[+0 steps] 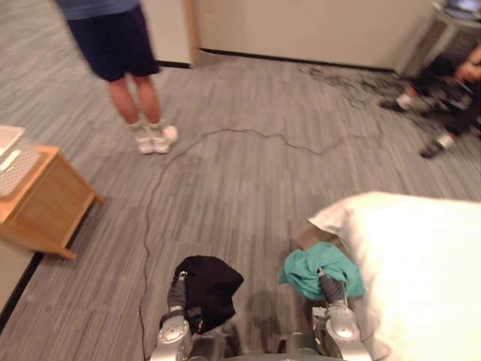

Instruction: Tidy the bed and pick cloth on bed and put in laundry

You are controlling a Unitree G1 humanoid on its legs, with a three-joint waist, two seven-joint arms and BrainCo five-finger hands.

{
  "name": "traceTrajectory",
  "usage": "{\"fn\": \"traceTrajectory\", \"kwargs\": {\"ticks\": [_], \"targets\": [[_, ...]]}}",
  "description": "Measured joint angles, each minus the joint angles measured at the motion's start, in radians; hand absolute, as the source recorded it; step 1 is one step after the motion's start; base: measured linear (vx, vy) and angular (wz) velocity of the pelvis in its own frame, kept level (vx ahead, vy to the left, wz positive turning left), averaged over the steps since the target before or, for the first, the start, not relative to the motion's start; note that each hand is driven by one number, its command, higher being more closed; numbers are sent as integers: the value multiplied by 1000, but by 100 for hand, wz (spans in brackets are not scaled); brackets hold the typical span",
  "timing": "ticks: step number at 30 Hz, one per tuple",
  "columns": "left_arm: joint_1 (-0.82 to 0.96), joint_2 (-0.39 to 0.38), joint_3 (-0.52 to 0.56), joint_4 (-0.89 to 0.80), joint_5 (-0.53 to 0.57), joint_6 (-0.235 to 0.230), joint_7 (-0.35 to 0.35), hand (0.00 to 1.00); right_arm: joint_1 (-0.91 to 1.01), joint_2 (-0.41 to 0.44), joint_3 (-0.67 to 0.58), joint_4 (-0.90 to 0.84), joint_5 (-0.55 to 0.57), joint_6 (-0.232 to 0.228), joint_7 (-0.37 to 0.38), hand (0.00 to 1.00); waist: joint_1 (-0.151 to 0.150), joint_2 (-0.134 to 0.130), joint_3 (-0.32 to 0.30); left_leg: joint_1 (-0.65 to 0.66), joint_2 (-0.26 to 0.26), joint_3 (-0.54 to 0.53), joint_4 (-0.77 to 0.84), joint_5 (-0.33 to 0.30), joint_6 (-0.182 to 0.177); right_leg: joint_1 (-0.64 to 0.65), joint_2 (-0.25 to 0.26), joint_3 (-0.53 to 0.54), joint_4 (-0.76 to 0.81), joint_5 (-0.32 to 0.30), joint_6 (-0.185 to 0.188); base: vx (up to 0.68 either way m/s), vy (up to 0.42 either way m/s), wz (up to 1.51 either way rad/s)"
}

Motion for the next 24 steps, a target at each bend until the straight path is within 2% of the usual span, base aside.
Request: {"fn": "traceTrajectory", "kwargs": {"ticks": [2, 3, 4, 5, 15, 18, 19, 20, 21, 22, 23, 24], "targets": [[27, -1, -16, -2, 7, -1, 0, 100, 31, 1, -21, 1, 31, -2, -14, 100, 32, 14, -12, 50, -4, -9, -89, 24, -25, 34, 24, -22, -108, 75, -2, 159, 0, 30], [32, -1, -28, -4, 8, -2, -1, 100, 24, 1, -30, 3, 41, -3, -15, 100, 32, 25, -20, 49, -7, -14, -122, 35, -34, 46, 38, -26, -169, 116, -6, 120, -11, -2], [32, -2, -33, -7, 7, -2, -2, 100, 19, 1, -32, 5, 52, -4, -15, 100, 33, 25, -24, 48, -8, -13, -137, 45, -31, 48, 41, -27, -192, 140, -12, 91, -11, 0], [12, -22, -74, -15, 7, -6, -44, 100, 39, 19, -75, 71, 78, -2, -5, 100, 32, 56, -24, 184, 35, 22, -381, 177, -85, 145, 128, -47, -394, 248, -47, 22, 4, -3], [12, -10, -62, 10, 7, -6, -47, 100, 37, 10, -104, 120, 85, -2, 18, 100, 29, 55, -25, 189, 45, 36, -380, 176, -87, 136, 138, -16, -383, 242, -56, 0, -9, -6], [12, -1, -39, 39, 8, -6, -53, 100, 38, 7, -129, 143, 100, -1, 31, 100, 28, 57, -24, 201, 52, 36, -378, 162, -114, 124, 142, -7, -334, 206, -63, 17, -51, -2], [12, -1, -30, 47, 8, -6, -64, 100, 37, 5, -131, 146, 107, 0, 37, 100, 29, 53, -23, 171, 60, 34, -317, 122, -145, 111, 144, -4, -295, 169, -67, 0, -111, 5], [11, -2, -27, 48, 9, -6, -68, 100, 37, -3, -130, 144, 108, -1, 39, 100, 28, 68, -10, 131, 80, 29, -224, 64, -159, 111, 154, 1, -272, 146, -70, 23, -154, 7], [11, -4, -24, 48, 11, -8, -69, 100, 38, -18, -123, 143, 109, -1, 39, 100, 31, 67, -4, 108, 103, 29, -137, 16, -181, 115, 168, 10, -239, 122, -80, 23, -122, 9], [12, -4, -23, 48, 13, -8, -70, 100, 38, -28, -116, 141, 109, -1, 39, 100, 31, 71, 2, 93, 116, 29, -85, -12, -194, 119, 174, 20, -228, 105, -91, 61, -93, 15], [8, 2, -7, 47, 23, -8, -70, 100, 40, -52, -103, 120, 109, -1, 38, 100, 32, 87, 25, 43, 160, 33, 84, -39, -228, 147, 184, 25, -238, 85, -116, 34, -50, 24], [2, -2, -1, 46, 29, -8, -69, 100, 39, -60, -104, 102, 109, -1, 38, 100, 32, 92, 45, -2, 185, 37, 198, -16, -228, 164, 187, 25, -251, 81, -124, 28, -115, 26]]}}
